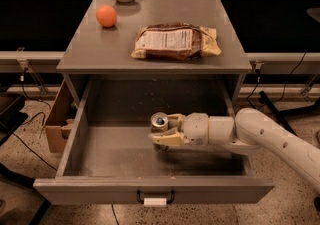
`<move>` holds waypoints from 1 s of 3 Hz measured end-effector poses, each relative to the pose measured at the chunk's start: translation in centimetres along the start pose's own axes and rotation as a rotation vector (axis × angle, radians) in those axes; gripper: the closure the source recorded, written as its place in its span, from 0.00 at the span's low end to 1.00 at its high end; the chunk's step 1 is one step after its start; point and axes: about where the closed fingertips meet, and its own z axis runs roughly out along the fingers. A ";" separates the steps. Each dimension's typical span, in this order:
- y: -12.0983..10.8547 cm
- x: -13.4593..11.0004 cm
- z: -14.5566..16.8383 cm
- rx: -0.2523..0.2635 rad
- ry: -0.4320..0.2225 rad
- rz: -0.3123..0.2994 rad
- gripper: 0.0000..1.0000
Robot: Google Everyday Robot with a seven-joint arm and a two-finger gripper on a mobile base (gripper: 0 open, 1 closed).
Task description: Place redbull can into top drawer
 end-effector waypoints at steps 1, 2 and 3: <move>0.0 0.0 0.0 0.000 0.000 0.000 0.07; 0.0 0.0 0.0 0.000 0.000 0.000 0.00; 0.0 0.0 0.0 0.000 0.000 0.000 0.00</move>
Offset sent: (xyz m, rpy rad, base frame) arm 0.0000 0.0000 0.0000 0.0000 0.0000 0.0001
